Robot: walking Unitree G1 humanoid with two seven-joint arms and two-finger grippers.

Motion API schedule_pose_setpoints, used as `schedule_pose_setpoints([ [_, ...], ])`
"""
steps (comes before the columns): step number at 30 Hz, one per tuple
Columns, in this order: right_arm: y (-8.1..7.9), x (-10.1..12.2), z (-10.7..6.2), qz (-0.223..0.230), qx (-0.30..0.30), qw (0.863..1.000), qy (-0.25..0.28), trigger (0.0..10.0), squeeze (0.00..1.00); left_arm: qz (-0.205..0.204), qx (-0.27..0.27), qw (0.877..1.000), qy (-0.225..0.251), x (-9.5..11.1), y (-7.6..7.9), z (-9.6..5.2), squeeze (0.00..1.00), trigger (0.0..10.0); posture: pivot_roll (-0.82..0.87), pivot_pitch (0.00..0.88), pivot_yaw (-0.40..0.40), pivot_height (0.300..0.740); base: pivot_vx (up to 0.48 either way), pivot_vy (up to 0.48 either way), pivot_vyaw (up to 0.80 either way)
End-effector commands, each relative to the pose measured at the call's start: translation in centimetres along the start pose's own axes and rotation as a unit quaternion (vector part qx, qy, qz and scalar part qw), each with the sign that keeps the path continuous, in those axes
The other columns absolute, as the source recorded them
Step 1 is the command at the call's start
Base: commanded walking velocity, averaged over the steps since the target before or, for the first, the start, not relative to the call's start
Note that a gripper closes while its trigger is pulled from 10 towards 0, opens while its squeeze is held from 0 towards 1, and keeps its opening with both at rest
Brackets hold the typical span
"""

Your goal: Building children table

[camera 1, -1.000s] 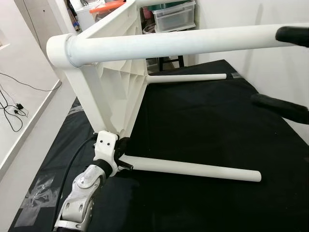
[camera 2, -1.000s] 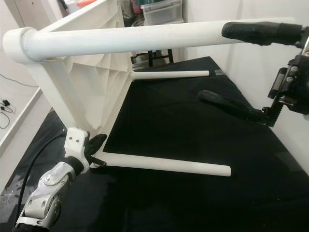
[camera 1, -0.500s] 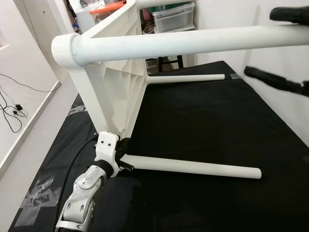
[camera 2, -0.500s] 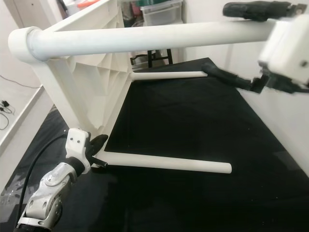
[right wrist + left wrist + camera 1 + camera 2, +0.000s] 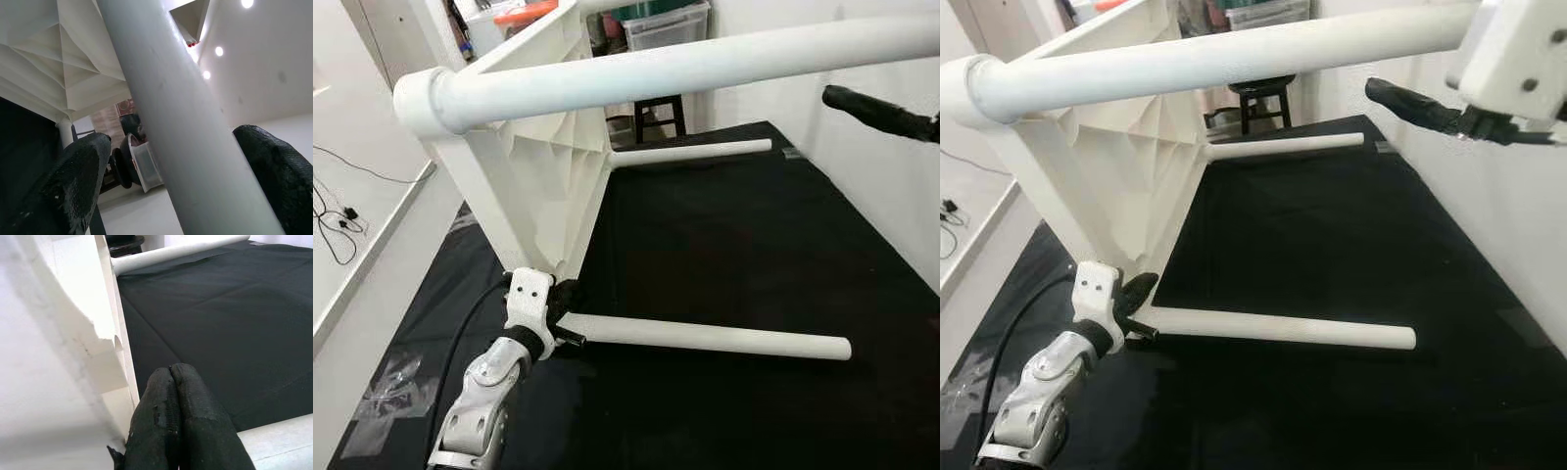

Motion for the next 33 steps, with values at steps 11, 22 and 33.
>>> schedule_pose_setpoints([
  [11,-0.6,-2.5,-1.3,0.024,-0.009,0.999,-0.045,10.0,0.0,-0.007,0.016,1.0,-0.01,-0.5,-0.6,-0.4,0.0,10.0,-0.11,0.007,0.072,0.74,0.0,0.0,0.0],
  [22,-1.7,0.6,-4.4,0.104,0.048,0.993,0.003,10.0,0.0,0.002,0.005,1.0,-0.011,-0.2,-0.5,0.0,0.0,10.0,-0.12,0.009,0.093,0.74,0.0,0.0,0.0],
  [33,-4.2,1.5,-0.7,0.071,0.088,0.993,0.022,10.0,0.0,-0.003,-0.022,1.0,0.011,1.8,0.6,1.3,0.0,10.0,-0.14,0.0,0.103,0.74,0.0,0.0,0.0],
])
Point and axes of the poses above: a point about 5 cm out from each wrist's last joint towards the gripper, its own z axis pointing out of the wrist towards the gripper, its own x axis along the axis of the wrist's last joint, y = z × x, the point moved 6 cm from there along z, pointing out of the wrist towards the gripper, and after that the axes turned 3 degrees about z, right-handed, at the moved point
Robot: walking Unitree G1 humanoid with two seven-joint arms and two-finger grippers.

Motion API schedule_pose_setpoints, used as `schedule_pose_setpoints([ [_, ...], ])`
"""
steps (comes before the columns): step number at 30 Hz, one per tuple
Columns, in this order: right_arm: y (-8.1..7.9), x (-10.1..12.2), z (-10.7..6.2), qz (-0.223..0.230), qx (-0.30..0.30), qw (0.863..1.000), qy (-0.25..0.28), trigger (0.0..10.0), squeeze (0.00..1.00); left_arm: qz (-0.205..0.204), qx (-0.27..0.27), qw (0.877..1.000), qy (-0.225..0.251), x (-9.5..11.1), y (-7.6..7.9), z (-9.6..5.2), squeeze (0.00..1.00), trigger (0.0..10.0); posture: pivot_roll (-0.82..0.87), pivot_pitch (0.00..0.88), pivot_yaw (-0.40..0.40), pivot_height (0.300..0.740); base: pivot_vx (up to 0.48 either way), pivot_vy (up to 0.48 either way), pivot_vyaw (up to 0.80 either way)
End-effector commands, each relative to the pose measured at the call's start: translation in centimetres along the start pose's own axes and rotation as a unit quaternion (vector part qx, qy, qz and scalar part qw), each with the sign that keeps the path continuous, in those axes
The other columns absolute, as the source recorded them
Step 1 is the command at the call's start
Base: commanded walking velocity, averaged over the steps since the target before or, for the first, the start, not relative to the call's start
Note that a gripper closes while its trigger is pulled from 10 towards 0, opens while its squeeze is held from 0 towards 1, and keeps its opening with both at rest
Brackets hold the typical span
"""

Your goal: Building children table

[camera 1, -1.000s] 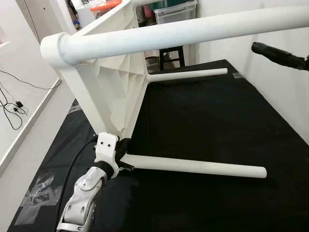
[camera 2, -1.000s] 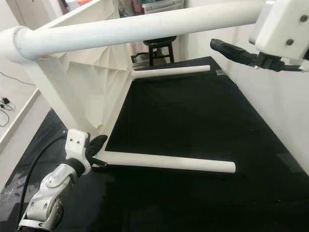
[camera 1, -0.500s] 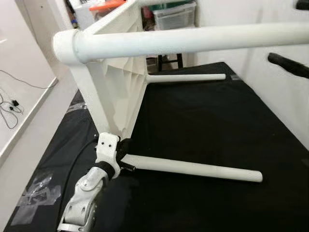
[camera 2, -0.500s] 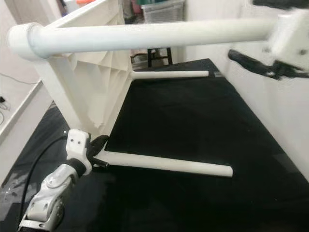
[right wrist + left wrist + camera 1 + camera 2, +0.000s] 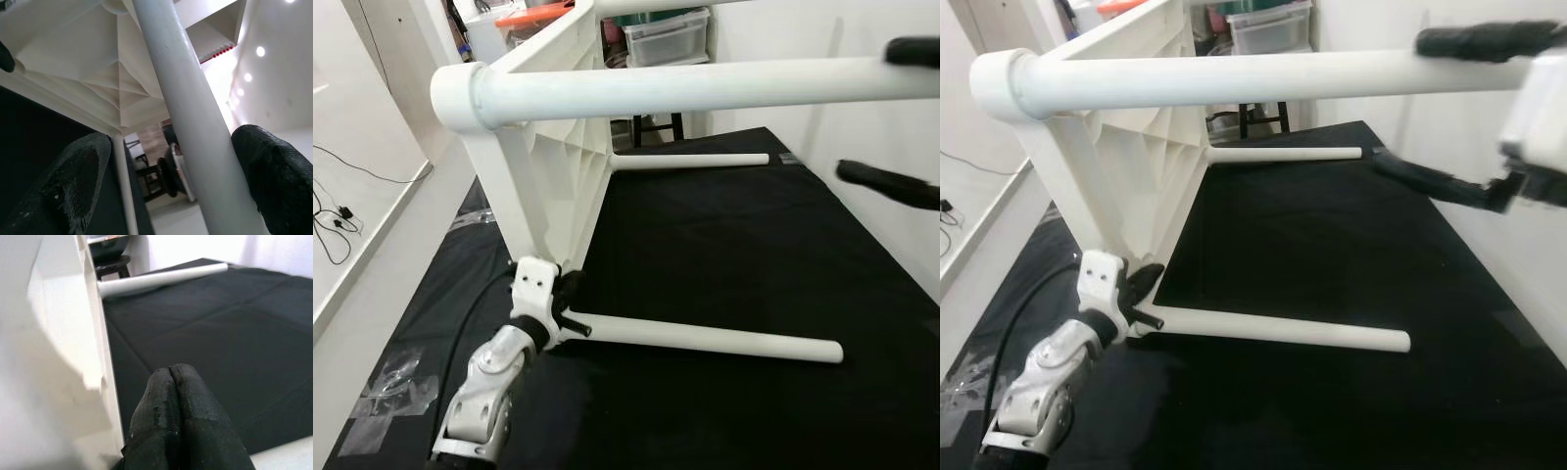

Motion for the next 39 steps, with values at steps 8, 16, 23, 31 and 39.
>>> schedule_pose_setpoints([
  [8,1.5,-0.6,2.5,-0.026,-0.038,0.999,-0.023,10.0,0.0,-0.017,0.006,1.0,-0.009,-0.1,-0.1,0.4,0.0,10.0,-0.16,0.0,0.08,0.74,0.0,0.0,0.0],
  [16,2.9,-1.0,3.5,-0.032,-0.073,0.996,-0.027,0.0,0.0,-0.029,0.009,0.999,-0.016,-0.5,0.4,0.2,0.0,10.0,-0.16,0.0,0.074,0.74,0.0,0.0,0.0],
  [23,2.6,-1.5,3.9,-0.028,-0.067,0.997,-0.037,0.0,0.0,-0.036,0.019,0.998,-0.04,-1.3,0.6,-0.1,0.0,10.0,-0.16,0.01,0.073,0.74,0.0,0.0,0.0],
  [31,2.0,-2.4,4.3,-0.022,-0.058,0.997,-0.054,0.0,0.0,-0.047,0.021,0.997,-0.051,-1.6,0.6,-0.4,0.0,10.0,-0.15,0.023,0.068,0.74,0.0,0.0,0.0],
  [39,1.7,-2.8,4.3,-0.012,-0.054,0.997,-0.057,0.0,0.0,-0.072,0.028,0.996,-0.053,-1.6,0.2,-0.2,0.0,10.0,-0.15,0.033,0.06,0.74,0.0,0.0,0.0],
])
Point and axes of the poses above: a point about 5 cm out from each wrist's last joint towards the gripper, its own z axis pointing out of the wrist towards the gripper, its own x axis along the axis of the wrist's last joint, y = z × x, the point moved 6 cm from there along z, pointing out of the wrist towards the gripper, and after that the axes turned 3 degrees about z, right-handed, at the moved point
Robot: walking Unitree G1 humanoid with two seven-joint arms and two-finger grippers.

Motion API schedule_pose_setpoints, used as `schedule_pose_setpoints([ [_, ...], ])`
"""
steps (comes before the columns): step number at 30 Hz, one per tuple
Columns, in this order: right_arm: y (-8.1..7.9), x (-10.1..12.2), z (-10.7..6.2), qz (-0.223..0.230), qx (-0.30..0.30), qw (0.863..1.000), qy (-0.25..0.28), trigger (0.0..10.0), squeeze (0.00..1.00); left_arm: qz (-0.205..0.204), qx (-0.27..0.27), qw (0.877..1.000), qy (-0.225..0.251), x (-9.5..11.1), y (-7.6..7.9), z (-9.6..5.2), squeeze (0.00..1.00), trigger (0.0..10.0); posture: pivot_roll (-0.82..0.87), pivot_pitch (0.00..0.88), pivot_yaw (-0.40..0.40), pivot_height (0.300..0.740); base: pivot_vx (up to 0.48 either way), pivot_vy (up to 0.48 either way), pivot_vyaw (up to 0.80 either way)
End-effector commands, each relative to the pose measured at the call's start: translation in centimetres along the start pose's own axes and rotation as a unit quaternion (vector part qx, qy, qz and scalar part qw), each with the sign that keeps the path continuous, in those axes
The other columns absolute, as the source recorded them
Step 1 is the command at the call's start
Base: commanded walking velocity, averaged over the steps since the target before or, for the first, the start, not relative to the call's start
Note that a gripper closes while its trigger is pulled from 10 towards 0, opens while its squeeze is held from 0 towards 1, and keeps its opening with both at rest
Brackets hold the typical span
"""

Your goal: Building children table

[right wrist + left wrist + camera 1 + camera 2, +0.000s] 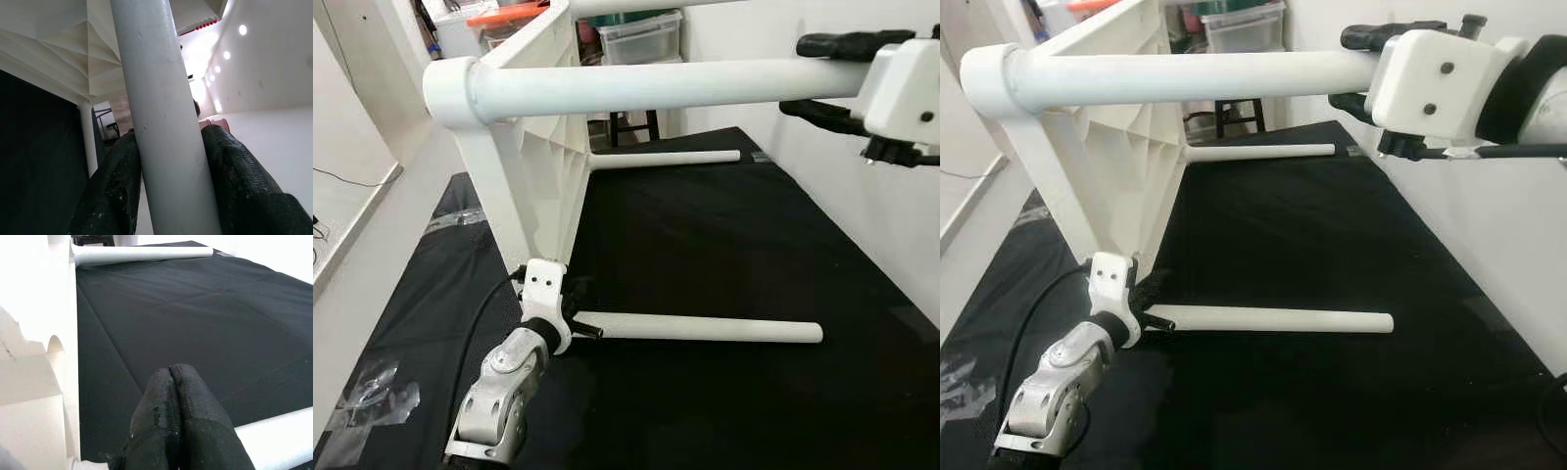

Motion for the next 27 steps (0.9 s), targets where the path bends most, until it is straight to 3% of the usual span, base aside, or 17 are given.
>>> schedule_pose_setpoints([
  [1,-0.2,-0.7,0.3,0.027,-0.006,1.0,-0.005,0.0,0.0,-0.01,0.014,1.0,-0.004,0.0,-0.9,0.1,0.0,10.0,-0.15,0.033,0.06,0.74,0.0,0.0,0.0],
  [7,-0.1,-0.6,0.3,0.029,-0.007,1.0,-0.001,0.0,0.0,-0.016,0.026,1.0,-0.005,0.0,-1.7,0.5,0.0,10.0,-0.15,0.037,0.062,0.74,0.0,0.0,0.0],
  [9,0.0,-0.6,0.2,0.031,-0.01,0.999,-0.001,0.0,0.0,-0.015,0.058,0.998,-0.008,-0.1,-3.2,0.7,0.0,10.0,-0.15,0.04,0.065,0.74,0.0,0.0,0.0],
  [10,0.0,-0.6,0.2,0.031,-0.01,0.999,-0.001,0.0,0.0,-0.015,0.058,0.998,-0.008,-0.1,-3.2,0.7,0.0,10.0,-0.15,0.04,0.065,0.74,0.0,0.0,0.0],
  [12,0.2,-0.8,0.1,0.033,-0.013,0.999,-0.004,0.0,0.0,-0.016,0.112,0.993,-0.009,-0.3,-5.4,0.5,0.0,10.0,-0.15,0.045,0.064,0.74,0.0,0.0,0.0],
  [14,0.3,-0.8,0.0,0.033,-0.015,0.999,-0.005,0.0,0.0,-0.02,0.131,0.991,-0.009,-0.4,-6.1,0.4,0.0,10.0,-0.15,0.045,0.064,0.74,0.0,0.0,0.0],
  [15,0.5,-1.1,-0.1,0.034,-0.019,0.999,-0.01,0.0,0.0,-0.034,0.181,0.983,-0.006,-0.9,-7.9,-0.4,0.0,10.0,-0.15,0.049,0.062,0.74,0.0,0.0,0.0],
  [16,0.5,-1.1,-0.1,0.034,-0.019,0.999,-0.01,0.0,0.0,-0.034,0.181,0.983,-0.006,-0.9,-7.9,-0.4,0.0,10.0,-0.15,0.049,0.062,0.74,0.0,0.0,0.0],
  [21,0.8,-1.7,-0.1,0.039,-0.032,0.999,-0.022,0.0,0.0,-0.056,0.243,0.968,0.001,-1.7,-10.8,-1.6,0.0,10.0,-0.15,0.046,0.054,0.74,0.0,0.0,0.0],
  [23,0.8,-1.7,-0.1,0.039,-0.032,0.999,-0.022,0.0,0.0,-0.056,0.243,0.968,0.001,-1.7,-10.8,-1.6,0.0,10.0,-0.15,0.046,0.054,0.74,0.0,0.0,0.0],
  [25,2.7,-3.7,-0.7,0.051,-0.096,0.992,-0.065,0.0,0.0,-0.041,0.281,0.958,0.023,-0.4,-13.6,-2.4,0.0,10.0,-0.14,0.041,0.049,0.74,0.0,0.0,0.0],
  [27,2.7,-3.7,-0.7,0.051,-0.096,0.992,-0.065,0.0,0.0,-0.041,0.281,0.958,0.023,-0.4,-13.6,-2.4,0.0,10.0,-0.14,0.041,0.049,0.74,0.0,0.0,0.0],
])
Point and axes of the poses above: a point about 5 cm out from each wrist's last joint towards the gripper, its own z axis pointing out of the wrist towards the gripper, its own x axis along the axis of the wrist's last joint, y = z × x, the point moved 6 cm from there along z, pointing out of the wrist towards the gripper, and after that the axes turned 3 degrees about z, right-handed, at the moved point
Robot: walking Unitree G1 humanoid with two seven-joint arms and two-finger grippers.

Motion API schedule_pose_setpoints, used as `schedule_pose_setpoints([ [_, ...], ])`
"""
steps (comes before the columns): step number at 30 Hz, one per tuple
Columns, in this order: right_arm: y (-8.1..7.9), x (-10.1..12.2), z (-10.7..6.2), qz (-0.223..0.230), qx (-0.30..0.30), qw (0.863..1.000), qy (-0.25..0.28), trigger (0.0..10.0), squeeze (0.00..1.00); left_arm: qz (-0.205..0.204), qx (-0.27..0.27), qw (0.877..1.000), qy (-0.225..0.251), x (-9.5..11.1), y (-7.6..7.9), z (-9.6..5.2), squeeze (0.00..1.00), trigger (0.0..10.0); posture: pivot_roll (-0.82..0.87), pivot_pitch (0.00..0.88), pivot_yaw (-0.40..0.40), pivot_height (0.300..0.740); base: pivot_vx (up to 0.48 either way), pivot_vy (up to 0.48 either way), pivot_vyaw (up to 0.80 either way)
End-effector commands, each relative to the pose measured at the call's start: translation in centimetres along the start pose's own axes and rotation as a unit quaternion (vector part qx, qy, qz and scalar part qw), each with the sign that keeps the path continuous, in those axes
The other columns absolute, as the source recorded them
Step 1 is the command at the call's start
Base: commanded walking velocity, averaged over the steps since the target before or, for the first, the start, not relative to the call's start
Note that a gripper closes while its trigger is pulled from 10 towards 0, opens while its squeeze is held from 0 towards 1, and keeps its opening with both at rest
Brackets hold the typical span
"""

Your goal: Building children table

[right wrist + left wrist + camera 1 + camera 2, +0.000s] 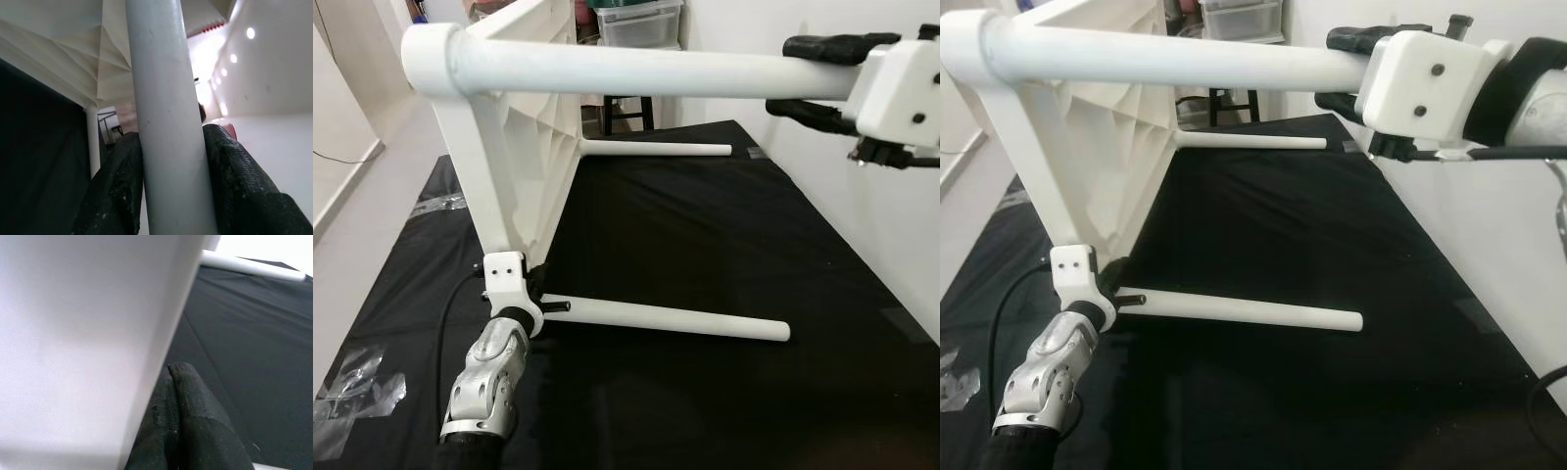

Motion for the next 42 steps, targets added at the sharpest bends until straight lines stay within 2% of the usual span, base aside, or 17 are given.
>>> schedule_pose_setpoints([
  [1,4.4,-5.2,-2.1,0.055,-0.133,0.984,-0.106,0.0,0.0,0.013,0.133,0.991,0.021,1.4,-8.2,-0.7,0.0,10.0,-0.14,0.037,0.05,0.74,0.0,0.0,0.0],
  [2,6.0,-6.8,-3.5,0.068,-0.193,0.969,-0.14,0.0,0.0,0.022,0.151,0.987,0.047,3.5,-9.7,-0.6,0.0,10.0,-0.14,0.037,0.05,0.74,0.0,0.0,0.0],
  [4,6.0,-6.8,-3.5,0.068,-0.193,0.969,-0.14,0.0,0.0,0.022,0.151,0.987,0.047,3.5,-9.7,-0.6,0.0,10.0,-0.14,0.037,0.05,0.74,0.0,0.0,0.0],
  [5,6.9,-8.4,-4.9,0.081,-0.236,0.953,-0.173,0.0,0.0,0.033,0.165,0.983,0.074,5.8,-11.1,-0.5,0.0,10.0,-0.12,0.031,0.057,0.74,0.0,0.0,0.0],
  [6,6.9,-8.4,-4.9,0.081,-0.236,0.953,-0.173,0.0,0.0,0.033,0.165,0.983,0.074,5.8,-11.1,-0.5,0.0,10.0,-0.12,0.031,0.057,0.74,0.0,0.0,0.0],
  [8,7.0,-10.8,-7.4,0.111,-0.284,0.926,-0.224,0.0,0.0,0.05,0.183,0.974,0.121,9.9,-13.1,-0.6,0.0,10.0,-0.11,0.029,0.063,0.74,0.0,0.0,0.0],
  [10,6.2,-12.0,-8.3,0.132,-0.293,0.915,-0.246,0.0,0.0,0.06,0.186,0.97,0.144,12.0,-13.7,-0.7,0.0,10.0,-0.1,0.028,0.059,0.74,0.0,0.0,0.0],
  [12,2.1,-15.0,-9.3,0.204,-0.291,0.889,-0.289,0.0,0.0,0.083,0.172,0.963,0.192,16.5,-13.8,-0.8,0.0,10.0,-0.07,0.026,0.05,0.74,0.0,0.0,0.0],
  [15,-0.4,-16.2,-9.4,0.248,-0.285,0.876,-0.3,0.0,0.0,0.095,0.161,0.959,0.212,18.4,-13.5,-0.9,0.0,10.0,-0.06,0.027,0.05,0.74,0.0,0.0,0.0],
  [18,-10.2,-16.9,-7.4,0.399,-0.231,0.835,-0.3,0.0,0.0,0.131,0.107,0.948,0.269,24.0,-11.2,-1.2,0.0,10.0,-0.02,0.038,0.065,0.74,0.0,0.0,0.0],
  [20,-10.2,-16.9,-7.4,0.399,-0.231,0.835,-0.3,0.0,0.0,0.131,0.107,0.948,0.269,24.0,-11.2,-1.2,0.0,10.0,-0.02,0.038,0.065,0.74,0.0,0.0,0.0],
  [21,-12.4,-16.5,-6.7,0.431,-0.217,0.825,-0.296,0.0,0.0,0.139,0.092,0.945,0.281,25.3,-10.5,-1.3,0.0,10.0,-0.02,0.038,0.066,0.74,0.0,0.0,0.0],
  [22,-12.4,-16.5,-6.7,0.431,-0.217,0.825,-0.296,0.0,0.0,0.139,0.092,0.945,0.281,25.3,-10.5,-1.3,0.0,10.0,-0.02,0.038,0.066,0.74,0.0,0.0,0.0],
  [24,-15.4,-15.5,-5.4,0.479,-0.197,0.807,-0.284,0.0,0.0,0.144,0.053,0.942,0.297,26.9,-8.3,-1.5,0.0,10.0,-0.01,0.041,0.08,0.74,0.0,0.0,0.0],
  [26,-15.4,-15.5,-5.4,0.479,-0.197,0.807,-0.284,0.0,0.0,0.144,0.053,0.942,0.297,26.9,-8.3,-1.5,0.0,10.0,-0.01,0.041,0.08,0.74,0.0,0.0,0.0],
  [30,-17.3,-14.3,-4.2,0.518,-0.177,0.793,-0.268,0.0,0.0,0.137,0.008,0.947,0.292,26.3,-5.6,-1.3,0.0,10.0,-0.01,0.044,0.087,0.74,0.0,0.0,0.0],
  [42,-22.6,-8.6,1.7,0.606,-0.052,0.767,-0.206,0.0,0.0,0.13,-0.066,0.968,0.205,19.9,-0.8,0.2,0.0,10.0,-0.02,0.049,0.088,0.74,0.0,0.0,0.0],
])
Point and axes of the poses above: a point about 5 cm out from each wrist's last joint towards the gripper, its own z axis pointing out of the wrist towards the gripper, its own x axis along the axis of the wrist's last joint, y = z × x, the point moved 6 cm from there along z, pointing out of the wrist towards the gripper, and after that the axes turned 3 degrees about z, right-handed, at the moved point
